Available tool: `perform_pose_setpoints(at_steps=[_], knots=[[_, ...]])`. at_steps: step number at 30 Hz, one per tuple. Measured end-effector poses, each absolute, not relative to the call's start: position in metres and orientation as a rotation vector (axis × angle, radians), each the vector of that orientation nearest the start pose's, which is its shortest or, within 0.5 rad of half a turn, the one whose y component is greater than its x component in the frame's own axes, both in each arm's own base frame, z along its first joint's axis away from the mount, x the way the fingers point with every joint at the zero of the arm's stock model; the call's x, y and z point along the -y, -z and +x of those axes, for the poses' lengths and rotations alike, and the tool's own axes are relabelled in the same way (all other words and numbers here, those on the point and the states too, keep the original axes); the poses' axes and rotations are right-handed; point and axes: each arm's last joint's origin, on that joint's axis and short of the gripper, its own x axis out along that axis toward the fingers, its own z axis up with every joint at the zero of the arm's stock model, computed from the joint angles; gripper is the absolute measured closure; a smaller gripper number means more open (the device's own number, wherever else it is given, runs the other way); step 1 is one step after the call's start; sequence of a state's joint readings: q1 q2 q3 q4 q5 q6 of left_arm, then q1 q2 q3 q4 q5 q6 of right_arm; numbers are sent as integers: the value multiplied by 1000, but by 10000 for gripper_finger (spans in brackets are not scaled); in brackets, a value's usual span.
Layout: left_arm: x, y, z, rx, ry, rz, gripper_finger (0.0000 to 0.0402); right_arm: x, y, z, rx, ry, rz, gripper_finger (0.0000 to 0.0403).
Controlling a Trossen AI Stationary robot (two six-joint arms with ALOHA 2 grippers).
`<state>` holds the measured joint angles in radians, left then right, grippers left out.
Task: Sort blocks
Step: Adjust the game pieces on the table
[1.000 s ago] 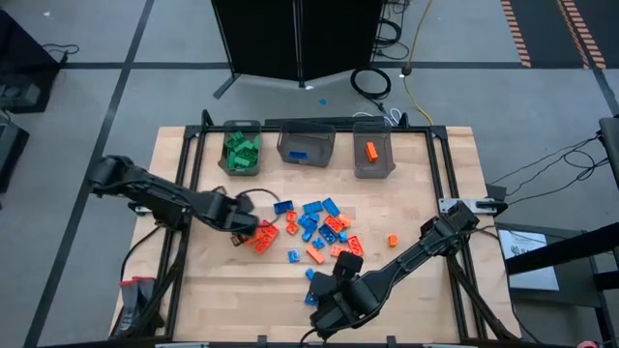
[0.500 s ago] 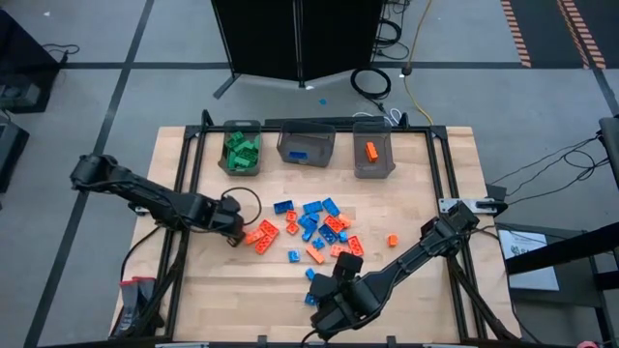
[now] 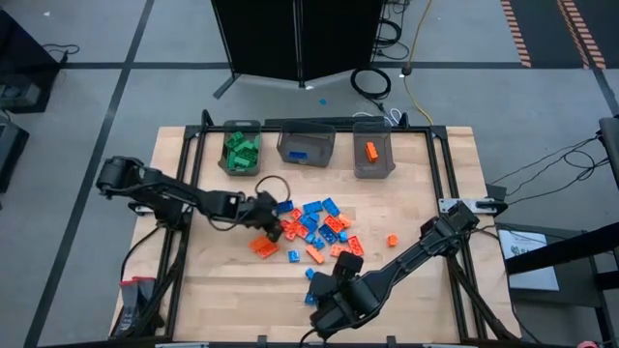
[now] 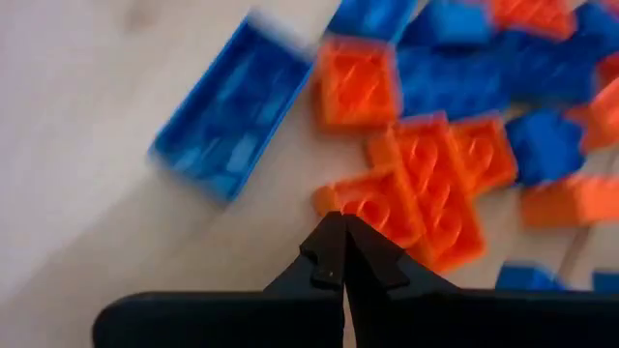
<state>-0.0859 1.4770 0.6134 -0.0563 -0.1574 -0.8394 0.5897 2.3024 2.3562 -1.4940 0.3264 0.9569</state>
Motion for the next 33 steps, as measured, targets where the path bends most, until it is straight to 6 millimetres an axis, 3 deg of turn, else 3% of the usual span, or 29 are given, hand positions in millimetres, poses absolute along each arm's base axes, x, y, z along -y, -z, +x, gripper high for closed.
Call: perform_pose_setpoints(at_steps=[4, 7, 11, 15, 18, 22, 27, 33], knots=[[12, -167, 283, -772, -356, -593, 401, -242, -279, 380, -1224, 403, 189, 147], [11, -197, 288, -811, -328, -523, 402, -242, -279, 380, -1219, 413, 205, 147], [15, -245, 265, -930, -328, -455, 402, -242, -279, 380, -1216, 417, 213, 147], [31, -265, 220, -1047, -357, -447, 401, -242, -279, 380, -1211, 418, 207, 147], [40, -253, 182, -1204, -488, -435, 402, -242, -279, 381, -1200, 422, 203, 147], [58, -230, 160, -1244, -513, -518, 402, -242, -279, 381, -1200, 418, 199, 147], [77, -195, 158, -1203, -492, -621, 402, -242, -279, 381, -1204, 404, 179, 147], [79, -159, 176, -1142, -490, -691, 402, -242, -279, 381, -1208, 392, 163, 147]])
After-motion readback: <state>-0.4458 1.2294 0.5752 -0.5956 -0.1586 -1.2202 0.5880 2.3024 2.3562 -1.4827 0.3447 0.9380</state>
